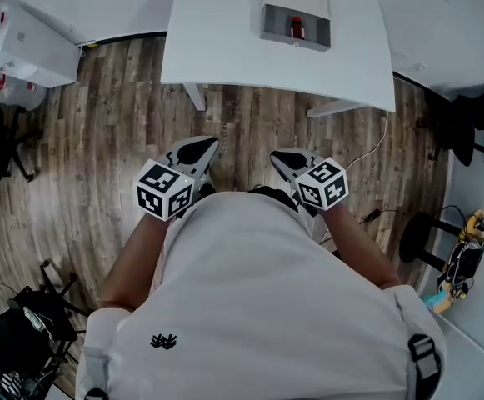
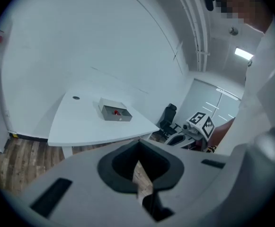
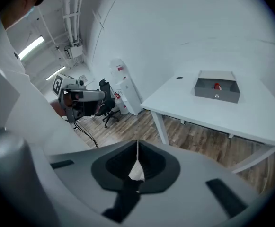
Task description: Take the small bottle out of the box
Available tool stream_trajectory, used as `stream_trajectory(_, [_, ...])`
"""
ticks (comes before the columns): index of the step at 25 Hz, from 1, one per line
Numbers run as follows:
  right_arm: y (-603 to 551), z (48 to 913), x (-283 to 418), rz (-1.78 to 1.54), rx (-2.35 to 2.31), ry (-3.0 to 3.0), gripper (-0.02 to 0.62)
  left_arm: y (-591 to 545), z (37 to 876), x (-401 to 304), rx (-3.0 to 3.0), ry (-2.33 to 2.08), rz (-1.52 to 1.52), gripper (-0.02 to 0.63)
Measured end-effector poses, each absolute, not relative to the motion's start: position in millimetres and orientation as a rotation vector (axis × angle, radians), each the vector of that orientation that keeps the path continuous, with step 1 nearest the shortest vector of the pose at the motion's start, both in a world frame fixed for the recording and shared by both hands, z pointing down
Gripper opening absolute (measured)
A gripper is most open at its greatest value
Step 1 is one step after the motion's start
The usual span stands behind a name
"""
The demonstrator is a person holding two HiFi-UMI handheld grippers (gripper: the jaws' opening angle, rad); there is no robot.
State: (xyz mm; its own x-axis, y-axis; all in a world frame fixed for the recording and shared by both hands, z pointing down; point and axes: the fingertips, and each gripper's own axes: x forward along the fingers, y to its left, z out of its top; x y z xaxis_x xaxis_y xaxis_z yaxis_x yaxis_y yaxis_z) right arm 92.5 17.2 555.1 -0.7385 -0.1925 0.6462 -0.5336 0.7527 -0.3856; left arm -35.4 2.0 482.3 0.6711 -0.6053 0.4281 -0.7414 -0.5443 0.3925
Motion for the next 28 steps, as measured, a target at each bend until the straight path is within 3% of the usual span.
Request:
stream_trajectory(7, [-34,547,78,0.766,0.712,-2.319,0.011,-21,493,-80,2.337,-0.959,0.342,0.006])
stream_trajectory(10, [-70,541,90,0.758,0.783,-2.302,0.052,-34,493,-82,2.341,-0.948,0.327,0.006])
stream_trajectory(20, [-203,538,121,0.739,0.875,-2.26,0.057,-108,473,-82,2.345,-1.048,0.298,0.006])
stream_trajectory(28, [-302,559,140,0.729,0.878,-2.217,0.132,-153,467,-90,2.29,-1.184,0.292,0.006])
